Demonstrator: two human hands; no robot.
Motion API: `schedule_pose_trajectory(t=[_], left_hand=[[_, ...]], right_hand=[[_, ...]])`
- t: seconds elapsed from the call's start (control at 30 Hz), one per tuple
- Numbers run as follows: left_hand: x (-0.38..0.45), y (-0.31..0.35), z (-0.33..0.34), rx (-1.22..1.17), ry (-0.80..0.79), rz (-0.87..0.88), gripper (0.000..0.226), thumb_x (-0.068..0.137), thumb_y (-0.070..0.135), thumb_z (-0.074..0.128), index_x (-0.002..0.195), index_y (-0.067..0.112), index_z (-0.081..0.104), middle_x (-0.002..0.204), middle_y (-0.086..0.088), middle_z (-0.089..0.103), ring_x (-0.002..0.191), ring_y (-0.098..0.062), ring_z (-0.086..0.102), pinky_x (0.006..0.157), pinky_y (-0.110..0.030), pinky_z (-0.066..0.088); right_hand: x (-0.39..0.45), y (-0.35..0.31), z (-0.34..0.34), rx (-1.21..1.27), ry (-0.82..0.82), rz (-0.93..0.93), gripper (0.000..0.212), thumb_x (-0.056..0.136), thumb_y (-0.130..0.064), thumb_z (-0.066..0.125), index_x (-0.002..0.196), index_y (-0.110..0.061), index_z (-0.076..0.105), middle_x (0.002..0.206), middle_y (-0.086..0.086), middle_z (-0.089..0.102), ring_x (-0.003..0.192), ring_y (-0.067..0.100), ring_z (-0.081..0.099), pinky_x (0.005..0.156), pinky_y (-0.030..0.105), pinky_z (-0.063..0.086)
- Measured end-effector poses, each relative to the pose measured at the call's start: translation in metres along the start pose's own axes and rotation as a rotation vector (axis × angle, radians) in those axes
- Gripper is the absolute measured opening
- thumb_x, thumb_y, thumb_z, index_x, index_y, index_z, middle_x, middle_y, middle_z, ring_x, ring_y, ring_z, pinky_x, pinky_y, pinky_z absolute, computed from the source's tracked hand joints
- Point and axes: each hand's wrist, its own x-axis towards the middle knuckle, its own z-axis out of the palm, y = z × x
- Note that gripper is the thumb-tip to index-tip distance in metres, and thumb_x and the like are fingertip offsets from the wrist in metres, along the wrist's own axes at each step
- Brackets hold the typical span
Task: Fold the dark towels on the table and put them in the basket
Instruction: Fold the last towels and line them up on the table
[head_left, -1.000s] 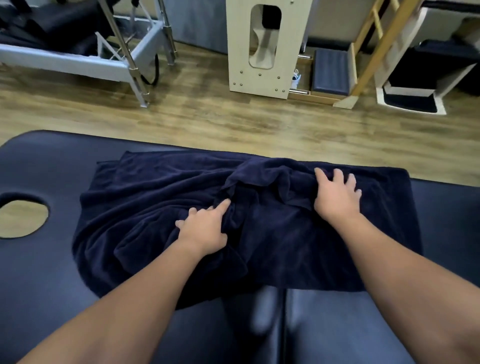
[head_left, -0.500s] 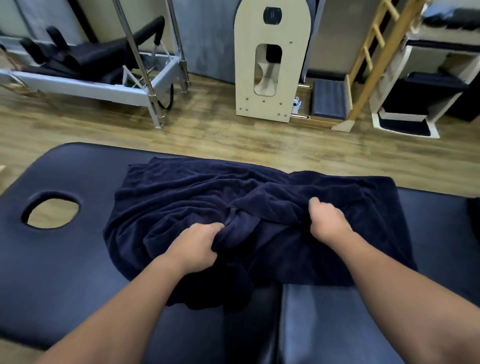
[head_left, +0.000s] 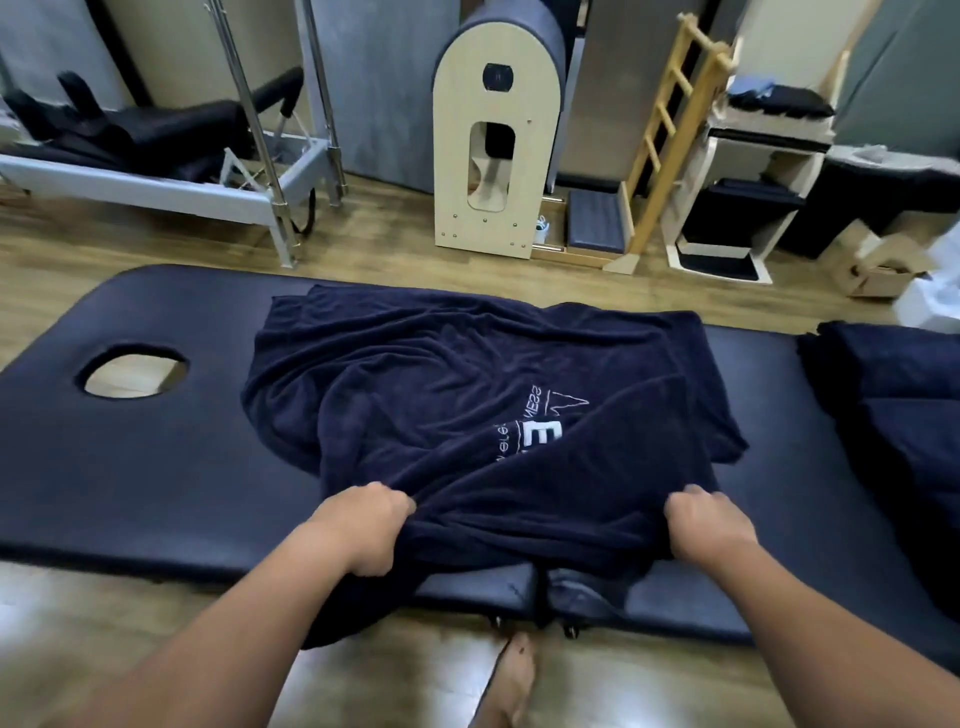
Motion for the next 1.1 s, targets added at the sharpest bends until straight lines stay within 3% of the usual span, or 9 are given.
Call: schedule_pose_trajectory(t=[0.17, 0.33, 0.5, 0.63, 0.73, 0.77, 0.83, 0.93, 1.1], left_hand=[[-0.044, 0.021, 0.018, 0.063, -0.122, 0.017, 0.036, 0.081, 0.013, 0.056, 0.115, 0.026, 0.062, 0.115, -0.003, 0.062, 0.102, -0.028, 0.063, 0.083, -0.039, 0.056], [-0.076, 0.037, 0.068, 0.122, 0.447, -0.129, 0.043, 0.07, 0.009, 0.074, 0.107, 0.017, 0.053, 0.115, -0.009, 0.038, 0.1, -0.032, 0.044, 0.065, -0.037, 0.051], [-0.117, 0.054, 0.123, 0.064, 0.467, -0.284, 0.057, 0.064, 0.014, 0.083, 0.108, 0.022, 0.049, 0.103, -0.008, 0.04, 0.084, -0.033, 0.049, 0.062, -0.044, 0.049], [-0.148, 0.055, 0.138, -0.371, 0.74, -0.642, 0.036, 0.075, 0.01, 0.068, 0.107, 0.017, 0.055, 0.097, -0.013, 0.049, 0.084, -0.041, 0.056, 0.071, -0.048, 0.051], [-0.163, 0.056, 0.126, 0.019, 0.917, -0.25, 0.014, 0.078, 0.004, 0.054, 0.089, 0.009, 0.061, 0.087, -0.012, 0.047, 0.077, -0.038, 0.052, 0.063, -0.047, 0.045], [-0.167, 0.052, 0.126, 0.251, 0.868, -0.04, 0.012, 0.078, 0.005, 0.054, 0.086, 0.011, 0.06, 0.085, -0.011, 0.046, 0.074, -0.036, 0.05, 0.06, -0.046, 0.041], [-0.178, 0.04, 0.121, 0.45, 0.44, 0.141, 0.021, 0.082, 0.007, 0.054, 0.098, 0.019, 0.061, 0.095, -0.006, 0.052, 0.085, -0.032, 0.055, 0.069, -0.046, 0.044], [-0.183, 0.038, 0.132, 0.187, -0.106, -0.09, 0.047, 0.084, 0.018, 0.055, 0.13, 0.026, 0.055, 0.122, 0.001, 0.052, 0.112, -0.021, 0.057, 0.096, -0.034, 0.049], [-0.151, 0.068, 0.129, -0.113, -0.056, -0.007, 0.066, 0.084, 0.042, 0.063, 0.145, 0.023, 0.046, 0.13, 0.0, 0.052, 0.122, -0.02, 0.055, 0.104, -0.031, 0.044]], right_hand=[[-0.072, 0.016, 0.034, 0.056, -0.097, 0.011, 0.012, 0.086, -0.018, 0.045, 0.097, -0.023, 0.05, 0.109, 0.002, 0.059, 0.102, 0.028, 0.058, 0.082, 0.039, 0.052], [-0.113, 0.02, 0.057, 0.077, -0.089, -0.019, 0.009, 0.086, -0.022, 0.047, 0.094, -0.024, 0.051, 0.101, -0.001, 0.059, 0.095, 0.024, 0.058, 0.08, 0.038, 0.054], [-0.145, 0.032, 0.075, 0.091, -0.036, -0.025, 0.007, 0.086, -0.02, 0.047, 0.091, -0.023, 0.049, 0.094, -0.001, 0.048, 0.101, 0.027, 0.059, 0.078, 0.037, 0.052], [-0.168, 0.048, 0.098, 0.108, 0.0, 0.038, 0.022, 0.086, -0.018, 0.048, 0.103, -0.022, 0.061, 0.097, 0.0, 0.049, 0.102, 0.029, 0.057, 0.077, 0.037, 0.051], [-0.178, 0.054, 0.105, 0.075, 0.038, 0.051, 0.025, 0.089, -0.017, 0.048, 0.109, -0.021, 0.062, 0.108, 0.002, 0.053, 0.106, 0.028, 0.053, 0.076, 0.036, 0.048], [-0.181, 0.056, 0.106, 0.076, 0.027, 0.058, 0.026, 0.089, -0.017, 0.047, 0.11, -0.022, 0.061, 0.111, 0.002, 0.054, 0.107, 0.027, 0.053, 0.079, 0.037, 0.05], [-0.186, 0.059, 0.107, 0.087, -0.029, 0.055, 0.023, 0.087, -0.02, 0.045, 0.107, -0.023, 0.058, 0.114, 0.002, 0.058, 0.108, 0.028, 0.055, 0.082, 0.038, 0.051], [-0.19, 0.049, 0.108, 0.073, -0.156, -0.036, 0.03, 0.085, -0.024, 0.045, 0.112, -0.024, 0.057, 0.121, 0.004, 0.061, 0.114, 0.029, 0.056, 0.088, 0.041, 0.051], [-0.18, 0.021, 0.09, 0.077, -0.19, -0.107, 0.04, 0.087, -0.022, 0.048, 0.126, -0.022, 0.056, 0.128, 0.006, 0.049, 0.122, 0.035, 0.046, 0.097, 0.049, 0.047]])
